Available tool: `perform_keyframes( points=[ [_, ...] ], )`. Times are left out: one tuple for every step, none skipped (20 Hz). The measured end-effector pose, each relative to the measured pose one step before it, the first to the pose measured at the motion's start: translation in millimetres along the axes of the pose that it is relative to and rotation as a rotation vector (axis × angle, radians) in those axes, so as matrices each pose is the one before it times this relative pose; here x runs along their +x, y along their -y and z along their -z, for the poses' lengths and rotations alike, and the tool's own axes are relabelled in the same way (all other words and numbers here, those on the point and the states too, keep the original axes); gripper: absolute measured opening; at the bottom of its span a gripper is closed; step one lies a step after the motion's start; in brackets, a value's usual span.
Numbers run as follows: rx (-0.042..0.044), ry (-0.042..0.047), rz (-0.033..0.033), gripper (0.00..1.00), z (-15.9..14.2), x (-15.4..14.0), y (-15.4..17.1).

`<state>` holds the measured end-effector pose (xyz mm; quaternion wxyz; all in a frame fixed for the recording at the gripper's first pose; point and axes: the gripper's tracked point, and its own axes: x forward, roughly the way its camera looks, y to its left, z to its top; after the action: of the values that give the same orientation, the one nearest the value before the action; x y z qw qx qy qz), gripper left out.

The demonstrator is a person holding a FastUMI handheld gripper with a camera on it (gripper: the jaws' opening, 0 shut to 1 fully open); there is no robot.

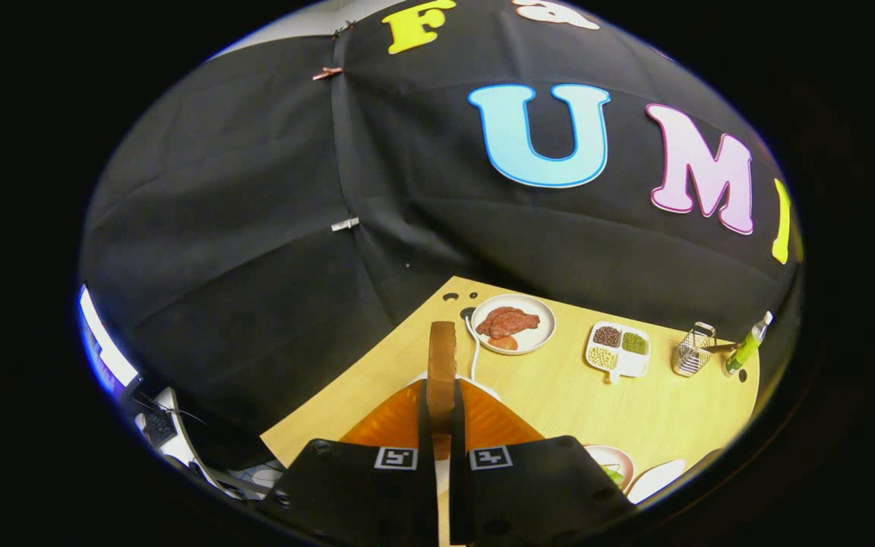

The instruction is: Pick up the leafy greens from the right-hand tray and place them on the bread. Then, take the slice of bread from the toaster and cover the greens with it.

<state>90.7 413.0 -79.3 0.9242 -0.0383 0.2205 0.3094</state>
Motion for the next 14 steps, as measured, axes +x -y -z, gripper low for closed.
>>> perform_keyframes(
  points=[
    [0.01248, 0.00845, -0.00093, 0.1, -2.13, -5.7, 8.01],
    [0.01193, 0.00501, 0.00473, 0.1, -1.14, -4.92, 8.57],
    [0.01417, -0.00263, 0.00341, 0.1, 2.09, -5.36, 8.93],
    [0.01477, 0.00323, 0.00332, 0.1, 2.34, -5.22, 9.41],
    [0.01513, 0.00645, 0.00515, 0.1, 2.68, -5.18, 11.0],
    [0.00983, 0.00085, 0.00036, 0.1, 3.38, -4.63, 8.34],
    [0.00465, -0.00324, 0.00085, 0.1, 5.66, -3.69, 9.77],
    [0.00401, -0.0097, -0.0001, 0.1, 6.84, -4.75, 10.22],
    [0.01075, -0.01066, -0.00016, 0.1, 7.94, -3.87, 9.25],
    [0.01265, -0.00819, -0.00196, 0.1, 6.29, -2.85, 8.58],
    [0.01689, -0.00753, -0.00232, 0.1, 7.26, -2.88, 9.96],
    [0.01873, -0.01034, -0.00004, 0.1, 7.61, -1.12, 9.95],
    [0.01766, -0.01176, 0.00139, 0.1, 7.34, -2.23, 10.23],
    [0.01644, -0.01047, 0.00022, 0.1, 7.81, -0.38, 9.75]
  ],
)
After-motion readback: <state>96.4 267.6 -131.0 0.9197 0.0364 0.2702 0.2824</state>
